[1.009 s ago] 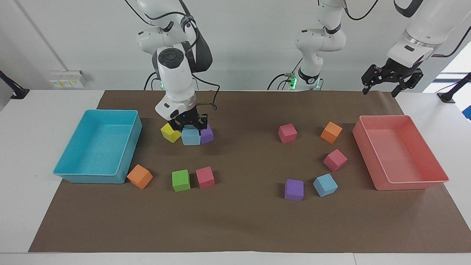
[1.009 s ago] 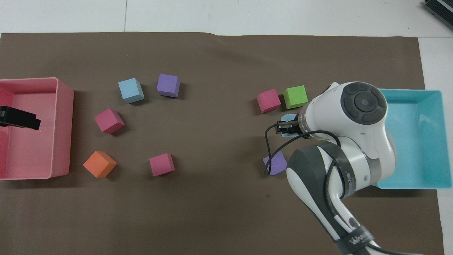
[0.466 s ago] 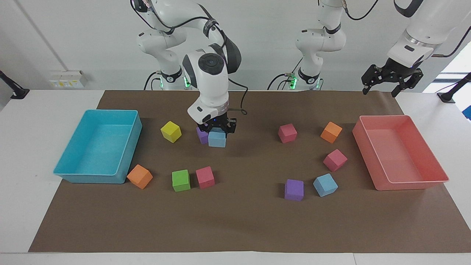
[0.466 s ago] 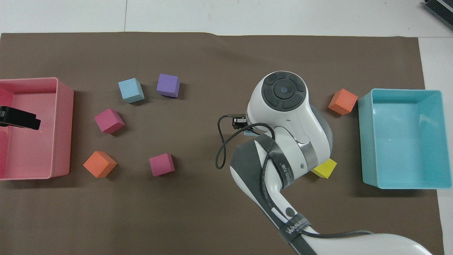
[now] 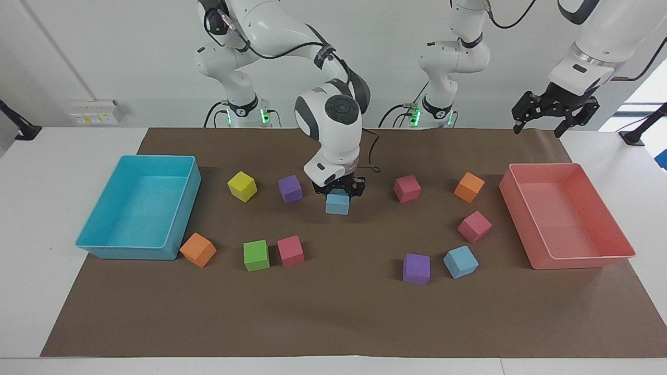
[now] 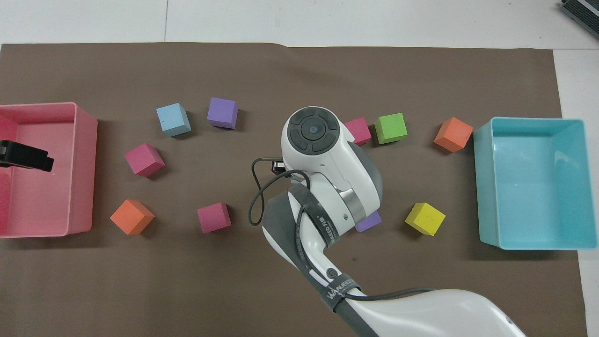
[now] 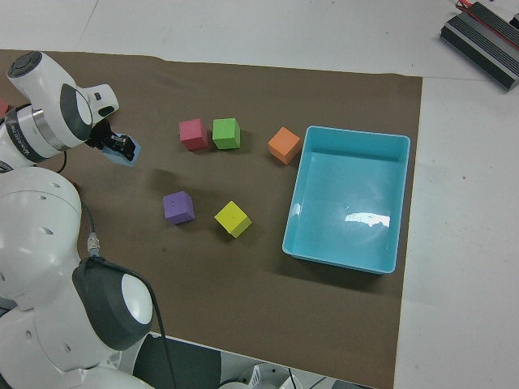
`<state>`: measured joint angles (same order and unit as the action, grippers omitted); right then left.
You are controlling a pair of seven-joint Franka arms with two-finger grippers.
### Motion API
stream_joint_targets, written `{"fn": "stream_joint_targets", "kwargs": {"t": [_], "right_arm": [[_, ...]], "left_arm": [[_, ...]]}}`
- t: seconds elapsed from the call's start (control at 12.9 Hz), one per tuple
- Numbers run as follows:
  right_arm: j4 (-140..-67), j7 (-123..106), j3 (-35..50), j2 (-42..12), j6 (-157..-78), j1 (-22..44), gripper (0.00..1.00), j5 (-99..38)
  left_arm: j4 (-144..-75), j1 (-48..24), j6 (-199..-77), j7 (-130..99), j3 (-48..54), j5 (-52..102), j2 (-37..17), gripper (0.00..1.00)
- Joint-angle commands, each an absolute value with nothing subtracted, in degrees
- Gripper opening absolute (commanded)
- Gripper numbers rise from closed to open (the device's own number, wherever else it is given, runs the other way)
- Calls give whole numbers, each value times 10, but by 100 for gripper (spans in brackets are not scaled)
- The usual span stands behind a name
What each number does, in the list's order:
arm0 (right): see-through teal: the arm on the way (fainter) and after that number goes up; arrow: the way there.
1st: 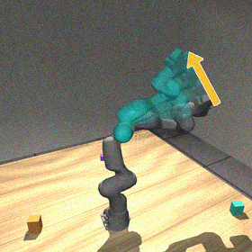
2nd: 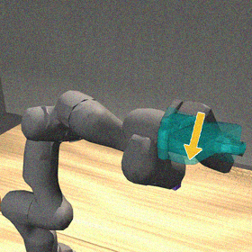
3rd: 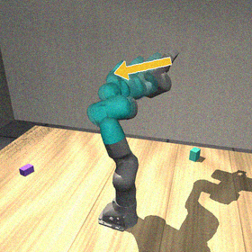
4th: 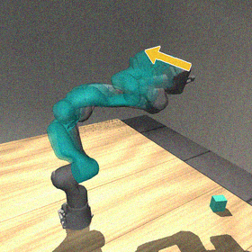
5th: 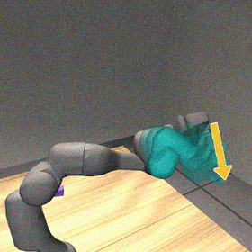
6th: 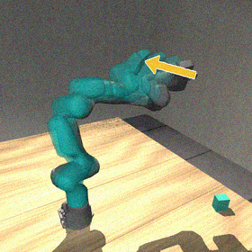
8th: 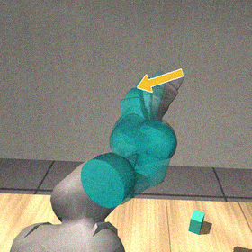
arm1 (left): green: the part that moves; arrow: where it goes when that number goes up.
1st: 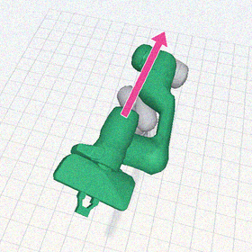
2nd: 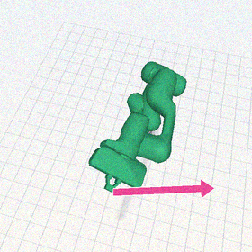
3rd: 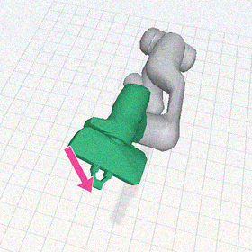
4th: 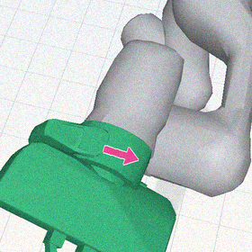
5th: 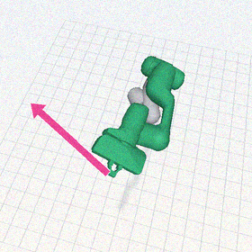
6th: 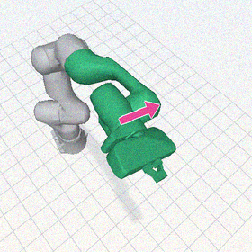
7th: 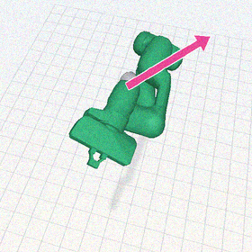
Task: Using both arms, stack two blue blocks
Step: 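Carry the light-blue cube with the right gripper toward the table center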
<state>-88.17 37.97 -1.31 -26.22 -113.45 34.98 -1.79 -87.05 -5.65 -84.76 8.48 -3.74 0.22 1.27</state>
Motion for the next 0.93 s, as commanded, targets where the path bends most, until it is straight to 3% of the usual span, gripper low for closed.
{"fn": "stream_joint_targets", "kwargs": {"t": [0.0, 0.85], "right_arm": [[-875, 362, -1, -288, -1157, 352, 0, -30], [-883, 315, 1, -316, -1202, 357, 0, -28]], "left_arm": [[-873, -55, -839, 88, -38, -1, 20, 100], [-873, -55, -839, 88, -38, -1, 20, 100]]}}
